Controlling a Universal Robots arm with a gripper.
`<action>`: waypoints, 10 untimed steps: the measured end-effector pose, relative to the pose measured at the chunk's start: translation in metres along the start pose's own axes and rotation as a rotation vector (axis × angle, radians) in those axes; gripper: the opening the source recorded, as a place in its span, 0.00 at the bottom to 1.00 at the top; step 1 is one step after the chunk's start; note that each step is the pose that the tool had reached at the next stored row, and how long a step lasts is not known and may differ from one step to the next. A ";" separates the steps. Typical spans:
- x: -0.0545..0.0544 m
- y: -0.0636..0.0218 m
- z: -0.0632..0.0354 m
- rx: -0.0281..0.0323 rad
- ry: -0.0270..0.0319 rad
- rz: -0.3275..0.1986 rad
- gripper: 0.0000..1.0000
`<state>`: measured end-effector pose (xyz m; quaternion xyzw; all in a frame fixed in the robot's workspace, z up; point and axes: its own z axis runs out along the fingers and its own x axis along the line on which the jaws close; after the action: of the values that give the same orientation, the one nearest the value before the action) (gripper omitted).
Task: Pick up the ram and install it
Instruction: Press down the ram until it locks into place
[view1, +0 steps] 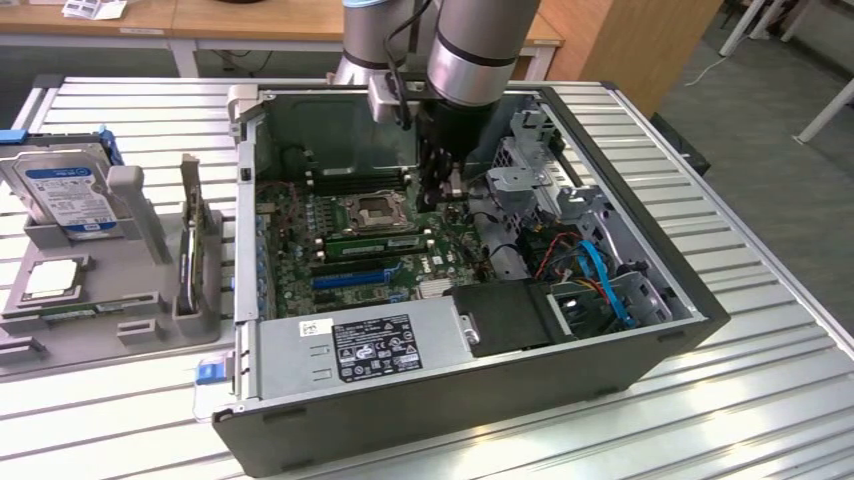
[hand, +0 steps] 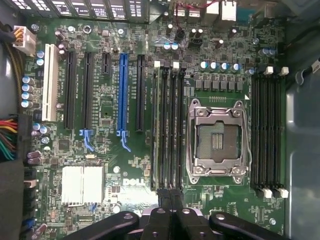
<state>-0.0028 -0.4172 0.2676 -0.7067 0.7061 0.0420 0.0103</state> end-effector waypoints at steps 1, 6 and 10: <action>0.000 0.0000 0.0008 0.0000 0.0001 0.000 0.10; 0.000 -0.0002 0.0042 0.0000 0.0000 0.000 0.10; 0.000 -0.0003 0.0064 0.0000 0.0000 0.000 0.10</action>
<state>-0.0028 -0.4173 0.2612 -0.7067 0.7061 0.0420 0.0103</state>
